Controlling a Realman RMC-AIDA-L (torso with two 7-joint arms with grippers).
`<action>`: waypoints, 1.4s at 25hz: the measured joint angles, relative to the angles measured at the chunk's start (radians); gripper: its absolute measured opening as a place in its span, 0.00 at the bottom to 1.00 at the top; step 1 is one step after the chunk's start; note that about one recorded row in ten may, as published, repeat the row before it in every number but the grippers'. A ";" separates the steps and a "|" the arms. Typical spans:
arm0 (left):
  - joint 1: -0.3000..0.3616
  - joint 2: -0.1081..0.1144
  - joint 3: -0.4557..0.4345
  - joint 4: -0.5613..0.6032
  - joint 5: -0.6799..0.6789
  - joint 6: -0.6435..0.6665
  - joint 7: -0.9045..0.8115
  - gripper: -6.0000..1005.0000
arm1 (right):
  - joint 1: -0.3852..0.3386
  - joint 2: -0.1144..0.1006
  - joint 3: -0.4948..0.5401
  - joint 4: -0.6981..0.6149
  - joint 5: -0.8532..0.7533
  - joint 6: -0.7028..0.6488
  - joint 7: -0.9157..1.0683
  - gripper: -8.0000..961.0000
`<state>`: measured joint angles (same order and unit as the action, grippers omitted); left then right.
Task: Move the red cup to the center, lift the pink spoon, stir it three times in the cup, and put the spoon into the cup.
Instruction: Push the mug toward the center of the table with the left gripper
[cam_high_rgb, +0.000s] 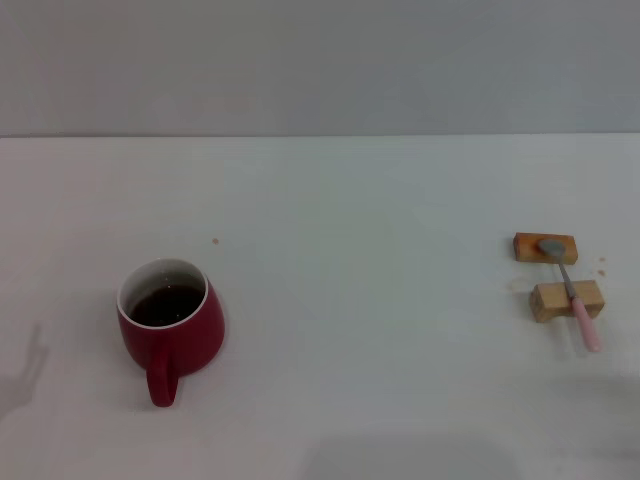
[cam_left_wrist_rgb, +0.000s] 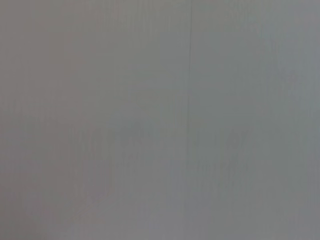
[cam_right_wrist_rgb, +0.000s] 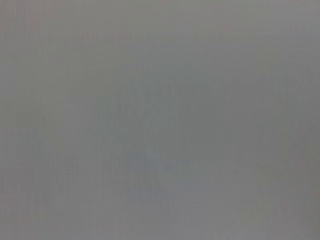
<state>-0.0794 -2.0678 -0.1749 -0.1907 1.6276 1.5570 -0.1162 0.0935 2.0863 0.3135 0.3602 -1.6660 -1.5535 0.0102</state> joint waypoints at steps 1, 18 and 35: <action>-0.005 0.000 -0.001 -0.003 -0.001 0.000 -0.001 0.86 | 0.000 0.000 -0.003 0.002 0.000 0.000 0.000 0.85; -0.026 0.001 -0.018 0.011 0.004 -0.051 0.008 0.49 | 0.002 -0.001 -0.011 0.003 0.000 -0.013 0.024 0.85; -0.065 0.004 0.047 0.035 0.009 -0.114 0.058 0.00 | 0.000 -0.002 -0.024 0.002 -0.002 -0.030 0.025 0.85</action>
<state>-0.1441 -2.0639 -0.1282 -0.1561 1.6369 1.4432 -0.0584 0.0936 2.0846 0.2897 0.3620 -1.6675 -1.5839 0.0353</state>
